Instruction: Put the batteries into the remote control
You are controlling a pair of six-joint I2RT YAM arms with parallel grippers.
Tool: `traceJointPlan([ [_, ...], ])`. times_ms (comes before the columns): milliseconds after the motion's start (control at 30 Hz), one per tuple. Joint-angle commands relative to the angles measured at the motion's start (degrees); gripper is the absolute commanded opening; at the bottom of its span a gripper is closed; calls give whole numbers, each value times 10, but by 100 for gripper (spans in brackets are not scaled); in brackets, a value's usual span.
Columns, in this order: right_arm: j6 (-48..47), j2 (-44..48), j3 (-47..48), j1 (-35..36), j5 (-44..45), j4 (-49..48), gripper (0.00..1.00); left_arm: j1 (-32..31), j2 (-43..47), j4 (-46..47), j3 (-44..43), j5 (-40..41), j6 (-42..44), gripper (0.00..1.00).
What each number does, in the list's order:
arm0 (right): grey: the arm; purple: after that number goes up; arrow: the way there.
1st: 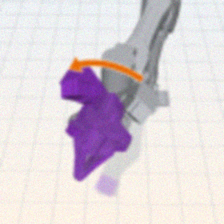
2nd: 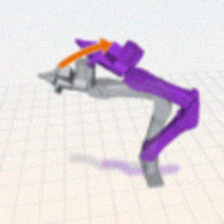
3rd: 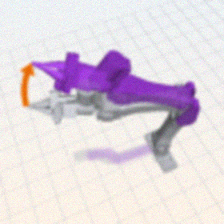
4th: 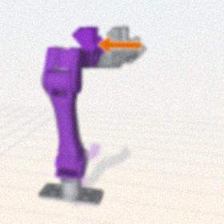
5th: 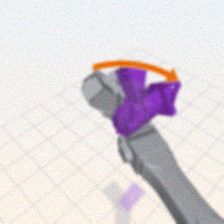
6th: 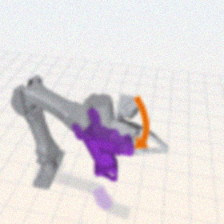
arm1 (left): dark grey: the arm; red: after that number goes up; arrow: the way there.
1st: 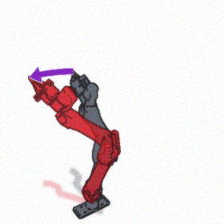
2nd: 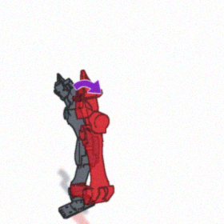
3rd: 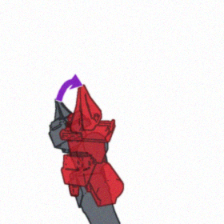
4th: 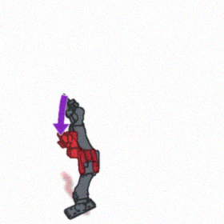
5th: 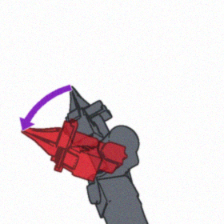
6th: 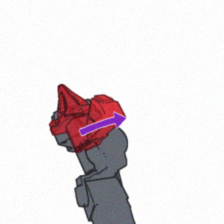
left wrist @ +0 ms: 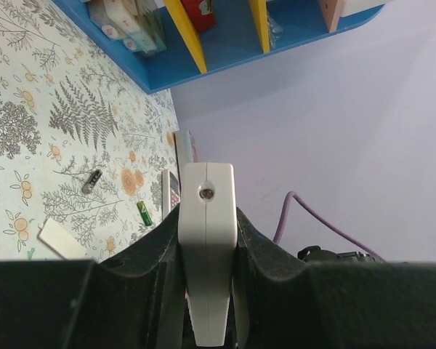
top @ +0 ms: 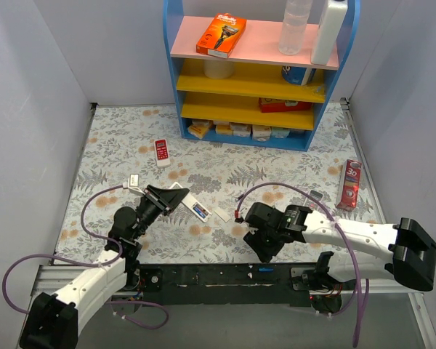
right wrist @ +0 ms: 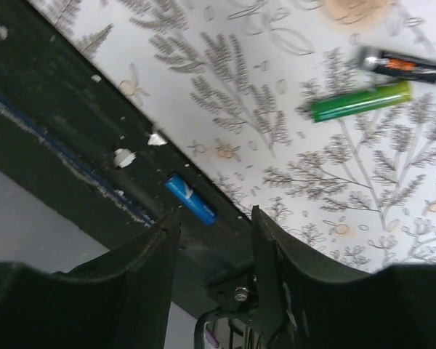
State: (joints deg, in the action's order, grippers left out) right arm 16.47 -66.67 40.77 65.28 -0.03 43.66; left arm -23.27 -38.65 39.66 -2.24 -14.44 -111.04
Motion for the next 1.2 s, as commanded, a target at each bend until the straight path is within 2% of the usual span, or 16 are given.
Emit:
traceJointPlan([
  [0,-9,-5,-10,28,-59,2,50,0,42,-54,47,3,28,0],
  [133,-9,-32,-16,52,-52,5,49,0,87,-124,32,30,40,0],
  [333,-9,-64,-19,71,-47,-4,43,1,127,-169,30,56,44,0],
  [867,1,-148,-15,121,-23,-30,34,1,104,-145,36,50,36,0],
  [933,3,-154,-13,125,-19,-29,32,1,101,-142,36,49,37,0],
  [1067,8,-152,3,134,-3,-15,20,1,92,-126,43,42,35,0],
  [1100,8,-149,7,135,-2,-10,14,1,87,-115,46,41,33,0],
  [1167,5,-138,20,136,-2,7,10,1,79,-100,54,37,28,0],
])
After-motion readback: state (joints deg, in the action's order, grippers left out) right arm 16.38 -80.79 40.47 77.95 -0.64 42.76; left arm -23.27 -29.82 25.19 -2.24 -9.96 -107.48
